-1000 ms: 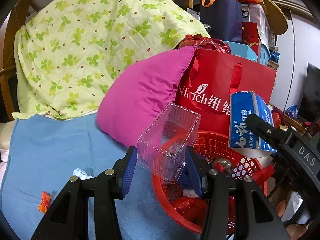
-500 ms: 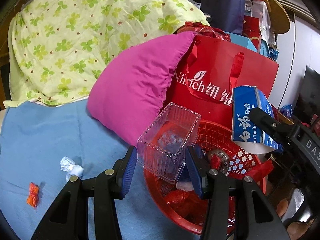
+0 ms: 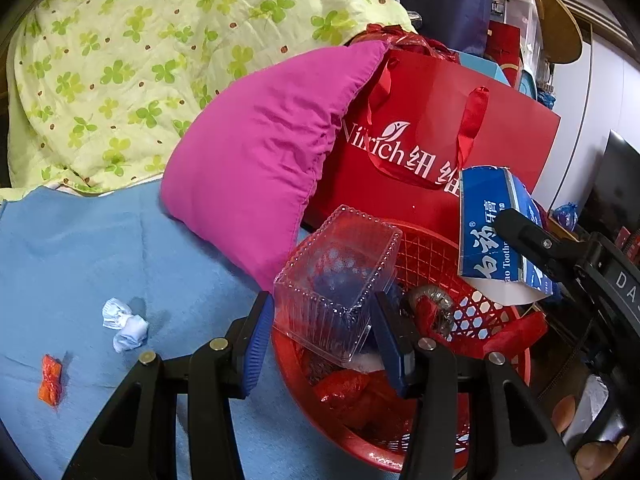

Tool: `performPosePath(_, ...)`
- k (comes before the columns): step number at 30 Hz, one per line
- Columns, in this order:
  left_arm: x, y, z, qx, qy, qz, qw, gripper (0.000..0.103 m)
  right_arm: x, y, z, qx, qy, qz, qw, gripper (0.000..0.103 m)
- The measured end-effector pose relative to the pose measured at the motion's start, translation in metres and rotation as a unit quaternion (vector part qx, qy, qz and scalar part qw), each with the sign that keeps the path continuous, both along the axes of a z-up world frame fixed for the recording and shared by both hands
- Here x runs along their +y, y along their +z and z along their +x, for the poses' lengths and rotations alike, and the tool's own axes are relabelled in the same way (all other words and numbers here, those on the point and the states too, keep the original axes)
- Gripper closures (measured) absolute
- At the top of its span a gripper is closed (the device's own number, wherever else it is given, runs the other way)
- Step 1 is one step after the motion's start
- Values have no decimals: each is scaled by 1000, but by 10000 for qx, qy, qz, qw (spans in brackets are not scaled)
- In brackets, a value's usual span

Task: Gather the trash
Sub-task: 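Carry the clear box and toothpaste box over the red mesh basket with both tools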

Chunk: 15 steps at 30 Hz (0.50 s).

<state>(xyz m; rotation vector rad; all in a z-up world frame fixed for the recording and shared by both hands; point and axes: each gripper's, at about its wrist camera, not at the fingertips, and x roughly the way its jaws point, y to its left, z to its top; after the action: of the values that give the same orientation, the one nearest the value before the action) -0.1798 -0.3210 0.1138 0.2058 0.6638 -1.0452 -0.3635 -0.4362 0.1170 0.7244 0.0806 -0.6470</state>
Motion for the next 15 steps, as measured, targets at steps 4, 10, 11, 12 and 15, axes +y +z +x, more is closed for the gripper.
performPosePath(4, 0, -1, 0, -4, 3, -1, 10000, 51, 0, -1, 1, 14, 5, 19, 10000, 50)
performPosePath(10, 1, 1, 2, 140, -71, -116, 9998, 51, 0, -1, 0, 2, -5, 32, 10000, 50)
performPosePath(11, 1, 2, 1, 147, -82, -138, 9998, 51, 0, -1, 0, -6, -15, 25, 10000, 50)
performPosePath(12, 1, 3, 0, 131, -88, -145, 9998, 51, 0, 0, 0, -10, -19, 21, 10000, 50)
performPosePath(15, 1, 4, -1, 144, -136, -170, 9997, 51, -1, 0, -1, -21, -35, 22, 10000, 50)
